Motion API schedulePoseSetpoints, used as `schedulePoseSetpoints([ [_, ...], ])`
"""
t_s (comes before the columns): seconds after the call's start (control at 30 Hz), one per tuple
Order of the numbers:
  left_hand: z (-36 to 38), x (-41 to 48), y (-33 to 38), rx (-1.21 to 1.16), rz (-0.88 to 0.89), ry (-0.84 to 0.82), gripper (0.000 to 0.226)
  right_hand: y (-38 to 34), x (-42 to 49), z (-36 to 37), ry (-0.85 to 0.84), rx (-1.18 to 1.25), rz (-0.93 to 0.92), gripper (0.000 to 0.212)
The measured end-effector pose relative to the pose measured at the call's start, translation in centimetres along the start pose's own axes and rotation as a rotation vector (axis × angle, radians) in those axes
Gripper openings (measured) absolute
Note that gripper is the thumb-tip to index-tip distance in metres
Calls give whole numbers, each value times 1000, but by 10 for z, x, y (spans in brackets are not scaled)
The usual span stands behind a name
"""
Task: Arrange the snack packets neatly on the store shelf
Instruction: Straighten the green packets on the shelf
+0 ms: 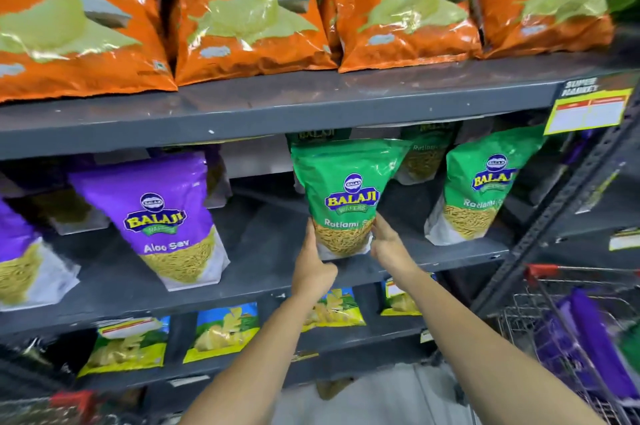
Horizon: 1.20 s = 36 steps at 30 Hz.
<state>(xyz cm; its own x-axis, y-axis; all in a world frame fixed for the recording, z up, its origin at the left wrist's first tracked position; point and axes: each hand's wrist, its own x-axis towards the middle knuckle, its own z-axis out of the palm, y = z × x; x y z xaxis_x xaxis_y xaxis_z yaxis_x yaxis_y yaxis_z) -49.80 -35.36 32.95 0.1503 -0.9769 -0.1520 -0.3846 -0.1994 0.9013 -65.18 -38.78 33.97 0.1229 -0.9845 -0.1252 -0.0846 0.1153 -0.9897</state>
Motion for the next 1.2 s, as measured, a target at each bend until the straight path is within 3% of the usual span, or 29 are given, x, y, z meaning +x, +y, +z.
schedulePoseSetpoints([
  [0.37,9,2,-8,11,2,110,104,14,2,-4,11,-70,-118,78],
  [0.43,23,-12,-10,1,-51,304,93,22,-2,-16,240,-64,-139,66],
  [0.5,46,-34,-15,58,9,493,75,28,-10,-41,535,-29,-222,53],
  [0.53,60,-45,-15,68,79,485,69,29,-13,-59,678,-36,-279,51],
  [0.6,92,-59,-7,45,204,306,67,30,-14,-103,897,-65,-346,53],
  [0.67,126,-55,9,77,254,103,70,30,-9,-146,991,-47,-311,54],
  [0.73,156,-41,34,88,221,-53,79,31,-1,-179,968,-100,-242,57],
  [0.87,199,-8,75,47,71,-246,97,37,19,-217,681,-179,-36,64],
  [0.97,212,6,88,80,43,-277,101,37,25,-225,552,-148,17,63],
  [1.2,224,0,89,39,31,-283,107,38,25,-227,502,-96,-34,74],
])
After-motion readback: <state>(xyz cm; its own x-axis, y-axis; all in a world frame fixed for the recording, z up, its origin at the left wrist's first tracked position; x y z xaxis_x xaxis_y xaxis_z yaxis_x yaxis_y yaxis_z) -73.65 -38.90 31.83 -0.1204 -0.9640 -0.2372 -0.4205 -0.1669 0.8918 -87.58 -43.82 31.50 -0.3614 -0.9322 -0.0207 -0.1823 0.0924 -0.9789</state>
